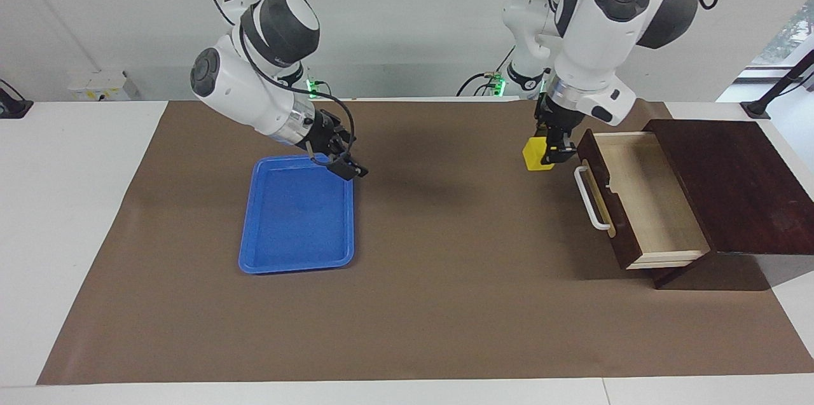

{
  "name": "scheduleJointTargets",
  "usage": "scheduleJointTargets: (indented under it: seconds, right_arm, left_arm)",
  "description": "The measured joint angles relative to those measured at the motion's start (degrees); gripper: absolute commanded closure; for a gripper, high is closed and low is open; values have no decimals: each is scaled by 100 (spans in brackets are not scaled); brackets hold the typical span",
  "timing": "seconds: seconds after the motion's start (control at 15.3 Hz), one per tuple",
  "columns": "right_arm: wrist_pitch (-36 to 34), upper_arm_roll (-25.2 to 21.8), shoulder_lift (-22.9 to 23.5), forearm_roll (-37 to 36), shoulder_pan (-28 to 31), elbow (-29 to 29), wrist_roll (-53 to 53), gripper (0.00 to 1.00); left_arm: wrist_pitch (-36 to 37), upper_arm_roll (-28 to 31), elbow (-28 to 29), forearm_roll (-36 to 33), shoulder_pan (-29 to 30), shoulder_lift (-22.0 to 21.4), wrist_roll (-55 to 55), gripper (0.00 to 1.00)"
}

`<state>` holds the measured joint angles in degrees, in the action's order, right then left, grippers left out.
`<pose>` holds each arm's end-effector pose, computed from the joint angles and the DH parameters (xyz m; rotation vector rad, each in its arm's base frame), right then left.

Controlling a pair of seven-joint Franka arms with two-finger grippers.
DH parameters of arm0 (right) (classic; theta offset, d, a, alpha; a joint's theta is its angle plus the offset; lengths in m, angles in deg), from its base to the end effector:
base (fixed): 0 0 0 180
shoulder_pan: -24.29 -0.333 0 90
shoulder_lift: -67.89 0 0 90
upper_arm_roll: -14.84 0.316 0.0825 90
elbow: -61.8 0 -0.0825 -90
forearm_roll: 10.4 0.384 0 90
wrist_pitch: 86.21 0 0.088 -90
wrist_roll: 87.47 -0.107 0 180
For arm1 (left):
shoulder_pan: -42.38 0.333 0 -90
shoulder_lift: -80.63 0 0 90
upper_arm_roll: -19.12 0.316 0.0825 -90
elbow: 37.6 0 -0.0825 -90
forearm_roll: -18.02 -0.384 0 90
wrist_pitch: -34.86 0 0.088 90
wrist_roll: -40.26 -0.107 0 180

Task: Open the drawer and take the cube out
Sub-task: 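Lift the cube with the left gripper while the right gripper approaches, then grasp the yellow cube with the right gripper from the left gripper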

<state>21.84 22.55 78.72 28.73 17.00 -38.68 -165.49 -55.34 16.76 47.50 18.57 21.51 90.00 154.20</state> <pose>0.5840 0.2000 0.4711 -2.0630 1.6350 0.7136 0.5534 -0.2366 0.5705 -2.1619 -2.1904 0.0652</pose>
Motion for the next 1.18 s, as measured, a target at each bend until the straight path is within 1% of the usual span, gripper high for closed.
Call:
scheduleJointTargets:
  seconds: [0.13, 0.26, 0.39, 0.52, 0.65, 1.05, 1.18]
  right_arm:
    - [249, -1, 113, 371, -41, -124, -220, 0]
    - [395, -2, 295, 613, -136, -115, -397, 0]
    - [732, 3, 591, 706, -411, 0, -514, 0]
    - [1124, 5, 889, 708, -803, 164, -590, 0]
    - [1330, 7, 1053, 714, -1054, 295, -639, 0]
    - [1231, 6, 1085, 881, -1165, 691, -666, 0]
    - [1215, 7, 1081, 884, -1241, 726, -689, 0]
  left_arm:
    - [-5, -3, -5, 115, -251, 3, 457, 100]
    - [-5, -5, -6, 136, -492, 25, 740, 100]
    - [-11, -3, -7, 140, -733, 93, 1014, 100]
    - [-47, -5, -9, 176, -902, 166, 1223, 100]
    - [-130, -2, -10, 212, -1029, 220, 1304, 100]
    - [-206, -3, -10, 221, -1110, 243, 1392, 100]
    - [-221, -3, -10, 224, -1110, 243, 1393, 100]
